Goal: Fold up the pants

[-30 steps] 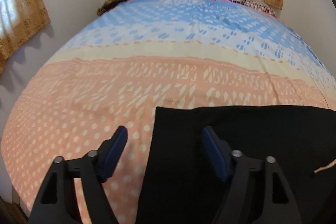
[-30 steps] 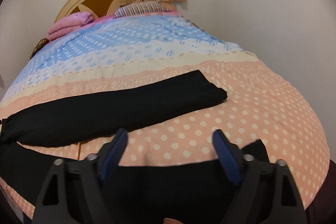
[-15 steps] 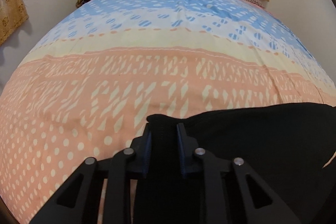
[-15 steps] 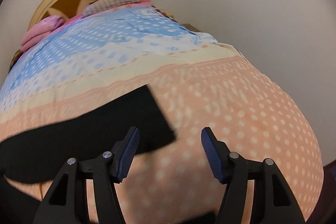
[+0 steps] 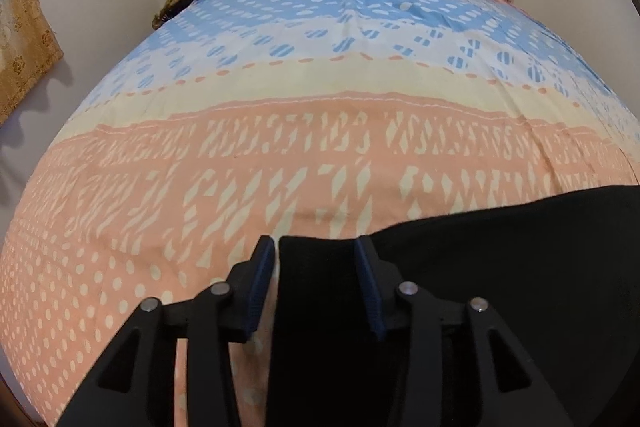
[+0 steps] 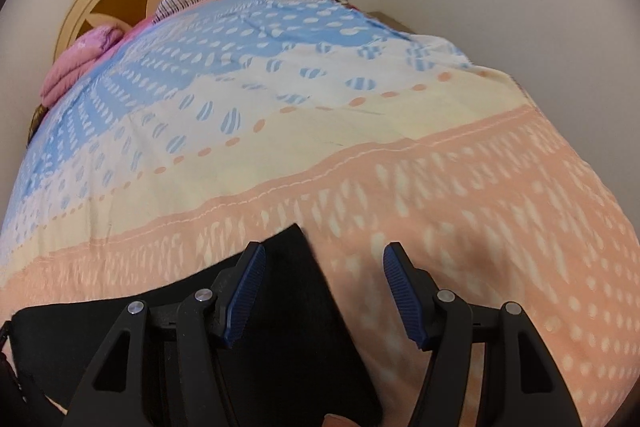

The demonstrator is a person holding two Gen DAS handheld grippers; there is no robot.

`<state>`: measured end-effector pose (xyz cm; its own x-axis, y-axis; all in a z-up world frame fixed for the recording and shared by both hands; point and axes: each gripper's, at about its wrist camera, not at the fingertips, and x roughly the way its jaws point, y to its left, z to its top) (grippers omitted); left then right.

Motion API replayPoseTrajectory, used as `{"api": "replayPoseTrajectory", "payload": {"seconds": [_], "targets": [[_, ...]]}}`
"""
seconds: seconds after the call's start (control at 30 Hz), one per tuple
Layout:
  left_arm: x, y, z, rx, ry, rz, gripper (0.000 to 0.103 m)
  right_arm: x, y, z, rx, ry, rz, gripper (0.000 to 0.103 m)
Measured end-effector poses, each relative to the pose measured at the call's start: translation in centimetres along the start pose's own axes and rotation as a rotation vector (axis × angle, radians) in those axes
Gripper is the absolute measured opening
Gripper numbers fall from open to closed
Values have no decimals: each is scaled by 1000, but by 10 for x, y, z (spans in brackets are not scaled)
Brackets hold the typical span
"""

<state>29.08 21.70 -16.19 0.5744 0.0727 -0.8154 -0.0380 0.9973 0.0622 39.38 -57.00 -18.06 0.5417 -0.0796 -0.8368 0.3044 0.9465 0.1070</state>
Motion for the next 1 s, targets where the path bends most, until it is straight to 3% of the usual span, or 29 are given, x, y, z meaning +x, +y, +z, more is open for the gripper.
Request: {"api": "replayPoseTrajectory", "payload": {"seconds": [0.17,0.23,0.3,0.43,1.0], "targets": [[2,-3,2,20,9,-25,39,12,10,2,-36,12,49,63],[2,-6,5,31,16,-43,23,13,17,0,-69,26,65,61],[0,-6,6,36,12,-65,18,15,27,-3,-127,35,28,12],[-4,-8,6,45,0,-66,14,6,26,-6,-122,4,37,6],[-56,12,-3,-43,-173,-201,14,-110,12,-46,-153,-288,142,5]]}}
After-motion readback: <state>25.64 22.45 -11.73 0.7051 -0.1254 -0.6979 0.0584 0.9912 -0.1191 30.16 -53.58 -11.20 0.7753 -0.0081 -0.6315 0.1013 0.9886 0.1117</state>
